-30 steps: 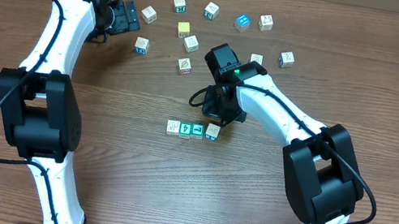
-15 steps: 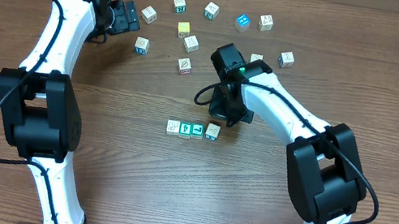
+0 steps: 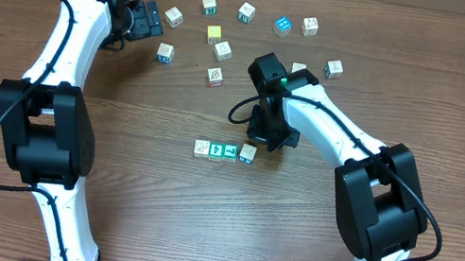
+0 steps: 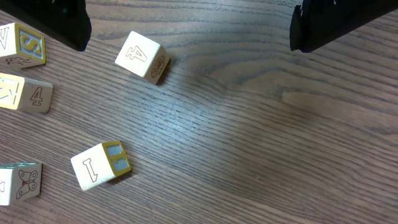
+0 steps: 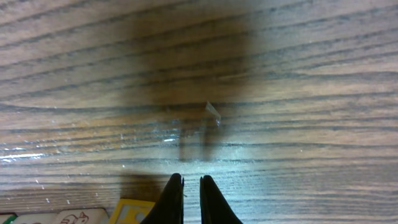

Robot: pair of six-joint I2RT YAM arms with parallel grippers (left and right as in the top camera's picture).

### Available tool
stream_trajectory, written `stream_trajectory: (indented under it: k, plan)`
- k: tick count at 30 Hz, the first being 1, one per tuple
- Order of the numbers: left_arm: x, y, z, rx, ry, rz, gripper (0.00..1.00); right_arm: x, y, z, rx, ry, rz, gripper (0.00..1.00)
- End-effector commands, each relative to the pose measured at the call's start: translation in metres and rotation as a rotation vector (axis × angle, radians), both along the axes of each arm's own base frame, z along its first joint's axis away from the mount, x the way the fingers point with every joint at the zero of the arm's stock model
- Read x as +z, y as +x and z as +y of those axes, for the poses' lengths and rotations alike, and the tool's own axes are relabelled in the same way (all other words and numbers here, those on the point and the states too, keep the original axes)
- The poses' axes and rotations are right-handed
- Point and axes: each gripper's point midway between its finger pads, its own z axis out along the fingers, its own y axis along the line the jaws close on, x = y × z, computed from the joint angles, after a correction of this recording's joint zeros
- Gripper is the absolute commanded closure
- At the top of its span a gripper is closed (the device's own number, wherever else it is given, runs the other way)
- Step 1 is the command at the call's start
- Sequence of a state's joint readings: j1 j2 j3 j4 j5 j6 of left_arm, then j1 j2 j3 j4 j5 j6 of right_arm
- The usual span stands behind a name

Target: Form a circle

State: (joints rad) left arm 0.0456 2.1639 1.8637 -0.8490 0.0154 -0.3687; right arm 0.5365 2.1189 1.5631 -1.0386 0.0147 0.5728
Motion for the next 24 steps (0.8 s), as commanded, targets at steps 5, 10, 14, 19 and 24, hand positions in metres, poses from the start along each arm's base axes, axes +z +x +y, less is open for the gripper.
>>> stream_trajectory:
  k: [5, 10, 14, 19, 24]
  plan:
    - [0.0073, 0.0032, -0.0041, 0.010, -0.011, -0.018, 0.00, -0.0025, -0.0049, -0.0070, -0.008, -0.025, 0.021, 0.93]
    - [0.0077, 0.0033, -0.0041, 0.010, -0.011, -0.019, 0.00, -0.0025, -0.0065, -0.0079, -0.008, -0.029, 0.028, 0.93]
    - [0.0073, 0.0031, -0.0041, 0.010, -0.011, -0.018, 0.00, -0.0025, -0.0065, -0.0079, -0.008, -0.029, 0.028, 0.93]
    - [0.0075, 0.0033, -0.0041, 0.010, -0.011, -0.019, 0.00, -0.0025, -0.0066, -0.0079, -0.008, -0.029, 0.028, 0.93]
    - [0.0073, 0.0032, -0.0041, 0.010, -0.011, -0.018, 0.00, -0.0025, -0.0067, -0.0080, -0.007, -0.029, 0.029, 0.93]
